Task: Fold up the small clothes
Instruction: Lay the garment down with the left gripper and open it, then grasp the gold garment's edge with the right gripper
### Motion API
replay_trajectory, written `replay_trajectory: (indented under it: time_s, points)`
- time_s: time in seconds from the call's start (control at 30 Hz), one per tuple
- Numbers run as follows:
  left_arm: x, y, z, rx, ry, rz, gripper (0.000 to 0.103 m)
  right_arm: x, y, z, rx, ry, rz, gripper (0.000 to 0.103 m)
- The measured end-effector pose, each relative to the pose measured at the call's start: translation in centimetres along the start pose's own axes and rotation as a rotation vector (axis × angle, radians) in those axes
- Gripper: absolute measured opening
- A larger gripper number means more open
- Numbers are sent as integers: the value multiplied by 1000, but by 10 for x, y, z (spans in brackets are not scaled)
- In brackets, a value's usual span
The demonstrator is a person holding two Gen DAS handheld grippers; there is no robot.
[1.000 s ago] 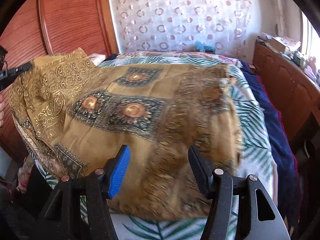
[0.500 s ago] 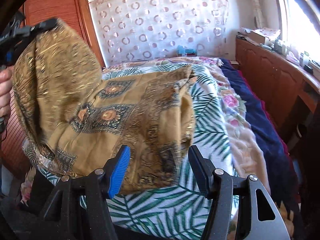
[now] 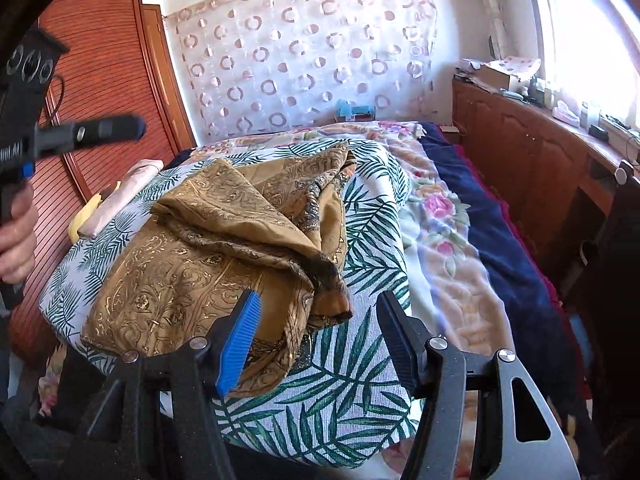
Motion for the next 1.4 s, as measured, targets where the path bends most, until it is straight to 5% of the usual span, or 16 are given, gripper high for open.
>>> replay_trajectory:
  time_s: [0.07,0.13,0.63,1.03,1.4]
  points:
    - [-10,-12,1,26,-14,-24,37,2,-1,-1,2,-3,-4,62]
    - [-21,-24,1,47,-25,-38,44,10,0,4,6,-7,-11,62]
    - [-96,-114,-7,329,-74,-161,44,41,-29,41,64,-26,-99,62]
    - [-109,-131,3,351,-78,-215,46,70,-43,66,119,-31,-191,62]
    - [-116,-124,6,385,-37,-163,49,93,-49,103,113,-64,-280,62]
Point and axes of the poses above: each gripper's, at about its wrist camera, not at the fingertips, and z roughly the way its jaws point, y to its right, x to its top, the point moved 1 cm from there along z, roughly the way its jaws point, and after that the axes turned 13 degrees about -z, right-handed, at the moved point
